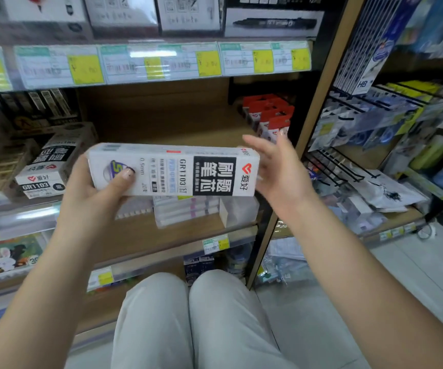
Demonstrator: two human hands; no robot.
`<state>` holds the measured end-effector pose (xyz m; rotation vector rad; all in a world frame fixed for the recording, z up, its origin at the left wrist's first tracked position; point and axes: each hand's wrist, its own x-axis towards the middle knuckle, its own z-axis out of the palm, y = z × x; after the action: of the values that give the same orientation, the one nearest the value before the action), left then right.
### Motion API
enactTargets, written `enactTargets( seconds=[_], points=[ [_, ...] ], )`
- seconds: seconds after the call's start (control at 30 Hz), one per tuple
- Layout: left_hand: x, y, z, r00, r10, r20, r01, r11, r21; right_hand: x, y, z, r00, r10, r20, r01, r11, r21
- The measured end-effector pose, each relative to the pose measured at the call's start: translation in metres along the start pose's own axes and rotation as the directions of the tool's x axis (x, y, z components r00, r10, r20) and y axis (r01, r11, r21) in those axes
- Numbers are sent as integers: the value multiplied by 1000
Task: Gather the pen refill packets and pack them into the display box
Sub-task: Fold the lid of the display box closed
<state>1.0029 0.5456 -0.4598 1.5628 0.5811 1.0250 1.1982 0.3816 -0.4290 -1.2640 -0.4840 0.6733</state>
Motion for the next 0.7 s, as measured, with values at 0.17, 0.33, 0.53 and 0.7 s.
enactTargets(
  seconds=[0.17, 0.33, 0.53, 0.7],
  points=[
    [5, -28, 6, 971, -222, 91, 239, 930, -277, -10, -6, 17, 961, 51, 273, -132, 949, 287],
    [8, -35, 12, 974, -214, 72, 225, 951, -213, -17, -15, 29, 913, -116, 392, -18, 947, 320],
    [45, -23, 20, 957, -289, -10, 266, 895, -358, -6, -11, 50, 892, -187, 411, 137, 979, 149],
    [79, -13, 25, 894, -427, -134, 336, 839, -428, 12, 11, 59, 955, -60, 290, 70, 997, -24]
  ],
)
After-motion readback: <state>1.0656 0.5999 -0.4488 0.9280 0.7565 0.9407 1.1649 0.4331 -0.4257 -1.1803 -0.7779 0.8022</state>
